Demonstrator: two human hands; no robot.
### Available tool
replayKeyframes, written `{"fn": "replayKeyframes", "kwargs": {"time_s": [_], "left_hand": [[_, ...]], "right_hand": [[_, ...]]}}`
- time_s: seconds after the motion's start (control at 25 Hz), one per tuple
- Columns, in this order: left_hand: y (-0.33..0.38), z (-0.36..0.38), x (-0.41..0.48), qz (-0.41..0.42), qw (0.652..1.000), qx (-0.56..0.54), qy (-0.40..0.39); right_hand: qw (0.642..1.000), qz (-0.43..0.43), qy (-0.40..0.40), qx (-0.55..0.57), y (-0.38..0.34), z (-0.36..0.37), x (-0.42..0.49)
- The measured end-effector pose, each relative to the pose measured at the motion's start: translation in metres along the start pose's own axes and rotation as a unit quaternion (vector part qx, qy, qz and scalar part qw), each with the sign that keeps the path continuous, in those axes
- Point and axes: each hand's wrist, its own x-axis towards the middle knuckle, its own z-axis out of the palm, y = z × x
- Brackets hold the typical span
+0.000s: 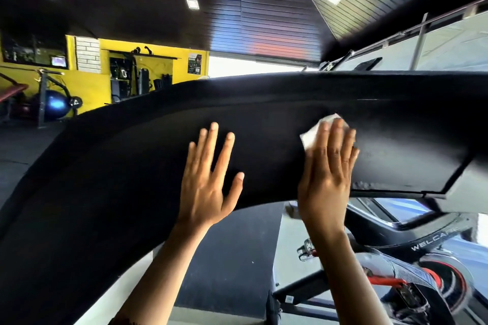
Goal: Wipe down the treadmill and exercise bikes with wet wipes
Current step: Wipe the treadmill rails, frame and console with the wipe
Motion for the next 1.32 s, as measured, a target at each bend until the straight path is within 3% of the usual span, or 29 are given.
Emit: {"fn": "replayKeyframes", "kwargs": {"time_s": [0.16, 0.32, 0.36, 0.52, 0.64, 0.84, 0.92, 1.08, 1.2, 1.32], "left_hand": [[0.007, 0.003, -0.008, 0.067, 0.997, 0.0, -0.036], [0.0, 0.0, -0.006, 0.063, 0.997, 0.021, -0.038], [0.0, -0.001, -0.002, 0.052, 0.998, 0.019, -0.033], [-0.003, -0.006, 0.023, -0.012, 1.0, 0.024, 0.005], [-0.017, -0.014, 0.04, -0.043, 0.998, 0.036, 0.009], [-0.052, -0.028, 0.03, -0.075, 0.996, 0.043, 0.012], [-0.068, -0.034, 0.021, -0.087, 0.995, 0.051, 0.015], [-0.093, -0.046, 0.011, -0.076, 0.996, 0.051, 0.013], [-0.111, -0.052, -0.001, -0.101, 0.993, 0.053, 0.015], [-0.125, -0.058, -0.012, -0.111, 0.992, 0.06, 0.003]], "right_hand": [[0.98, -0.177, -0.083, -0.025, 0.006, -0.001, -0.048], [1.0, -0.009, -0.006, 0.014, 0.019, -0.004, -0.024], [0.999, -0.007, -0.001, 0.047, 0.01, 0.001, -0.013], [0.987, -0.125, 0.003, 0.104, -0.028, 0.018, 0.034], [0.995, -0.096, 0.036, 0.011, -0.041, 0.025, 0.065], [0.964, -0.253, -0.073, 0.023, -0.116, 0.063, 0.054], [0.969, -0.241, -0.063, 0.001, -0.104, 0.057, 0.055], [0.994, -0.098, 0.003, -0.037, -0.078, 0.04, 0.043], [0.992, -0.128, -0.006, -0.003, -0.113, 0.064, 0.042], [0.969, -0.241, -0.048, -0.006, -0.15, 0.089, 0.04]]}}
